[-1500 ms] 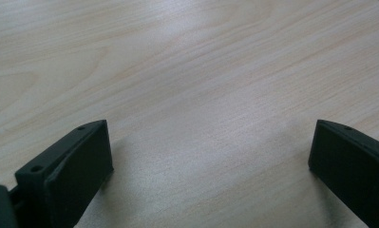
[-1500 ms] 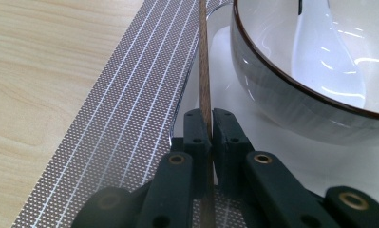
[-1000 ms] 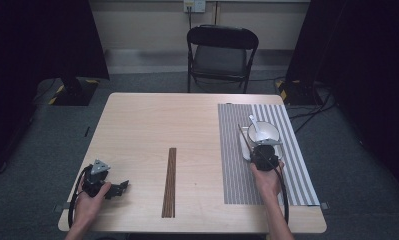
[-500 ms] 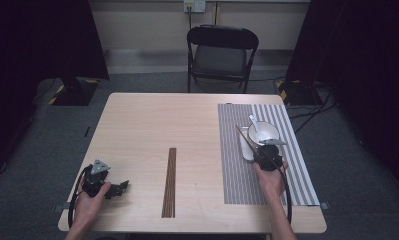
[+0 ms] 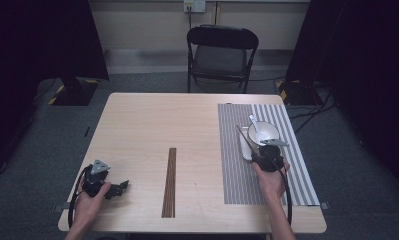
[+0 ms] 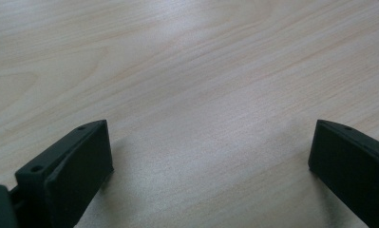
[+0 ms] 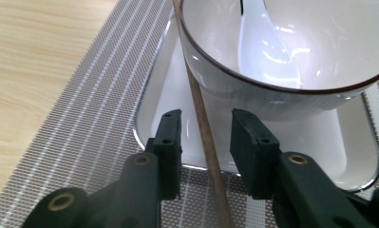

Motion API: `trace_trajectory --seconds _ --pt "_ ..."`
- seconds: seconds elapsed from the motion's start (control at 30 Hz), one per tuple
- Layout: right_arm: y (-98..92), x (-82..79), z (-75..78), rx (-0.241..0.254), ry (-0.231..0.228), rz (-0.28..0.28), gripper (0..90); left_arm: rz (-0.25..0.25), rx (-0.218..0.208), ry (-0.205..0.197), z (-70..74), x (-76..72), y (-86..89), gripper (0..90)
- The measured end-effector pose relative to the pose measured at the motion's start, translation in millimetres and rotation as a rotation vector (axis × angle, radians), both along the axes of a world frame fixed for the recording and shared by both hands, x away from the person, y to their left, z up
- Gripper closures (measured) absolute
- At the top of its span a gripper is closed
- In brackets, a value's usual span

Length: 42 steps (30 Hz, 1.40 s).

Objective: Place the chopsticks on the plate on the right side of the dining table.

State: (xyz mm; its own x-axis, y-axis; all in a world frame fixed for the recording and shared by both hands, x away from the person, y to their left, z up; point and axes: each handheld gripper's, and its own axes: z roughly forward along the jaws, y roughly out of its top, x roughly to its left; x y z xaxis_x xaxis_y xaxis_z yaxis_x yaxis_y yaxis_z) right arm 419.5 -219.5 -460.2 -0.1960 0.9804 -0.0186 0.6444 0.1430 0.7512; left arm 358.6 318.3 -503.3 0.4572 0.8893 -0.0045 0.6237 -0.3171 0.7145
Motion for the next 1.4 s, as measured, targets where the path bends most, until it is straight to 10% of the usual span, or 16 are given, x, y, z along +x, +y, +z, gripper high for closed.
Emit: trace_trajectory --seconds 0.47,0.93,1.4 --pt "62.4 -35.0 -2.0 0.07 -0.019 0.177 75.4 0.0 0.003 -0.001 0.1 0.0 0.1 0.0" --pt "149.2 -55.7 -17.2 0.143 0.038 0.416 67.2 0.001 -0.001 0.0 0.0 0.0 0.0 0.0" --pt "199.6 -59.9 -23.1 0.144 0.069 0.54 65.9 0.001 -0.002 0.0 -0.1 0.0 0.0 0.0"
